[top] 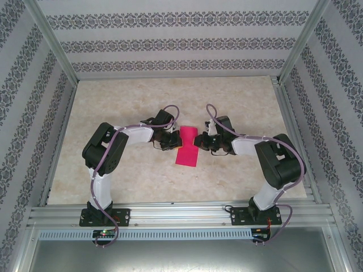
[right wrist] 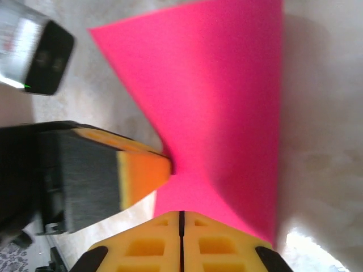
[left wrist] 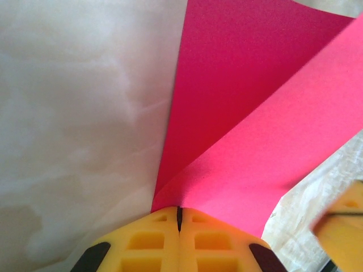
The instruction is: Fold a paper plane with a square sheet of paper (pick it up from the middle)
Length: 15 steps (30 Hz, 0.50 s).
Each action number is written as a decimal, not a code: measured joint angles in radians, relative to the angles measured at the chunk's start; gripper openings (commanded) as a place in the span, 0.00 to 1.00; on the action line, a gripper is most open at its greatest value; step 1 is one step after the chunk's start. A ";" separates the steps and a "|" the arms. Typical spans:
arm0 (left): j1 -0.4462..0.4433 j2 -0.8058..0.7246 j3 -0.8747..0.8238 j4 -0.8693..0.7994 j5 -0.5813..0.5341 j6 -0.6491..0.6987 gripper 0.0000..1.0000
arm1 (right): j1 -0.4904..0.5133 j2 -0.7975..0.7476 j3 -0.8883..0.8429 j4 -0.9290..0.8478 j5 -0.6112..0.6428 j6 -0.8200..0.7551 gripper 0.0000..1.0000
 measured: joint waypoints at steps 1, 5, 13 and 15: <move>0.000 0.000 0.000 0.000 0.000 0.002 0.00 | 0.000 0.013 0.001 0.000 0.000 0.000 0.09; 0.000 0.000 0.000 -0.001 0.000 0.006 0.00 | -0.005 0.056 0.004 -0.002 0.000 -0.013 0.09; 0.000 0.000 0.000 -0.001 0.000 0.010 0.00 | -0.006 0.090 0.009 0.011 -0.005 -0.022 0.10; 0.000 0.000 0.000 -0.001 0.000 0.010 0.00 | -0.007 0.089 0.009 0.013 -0.011 -0.018 0.11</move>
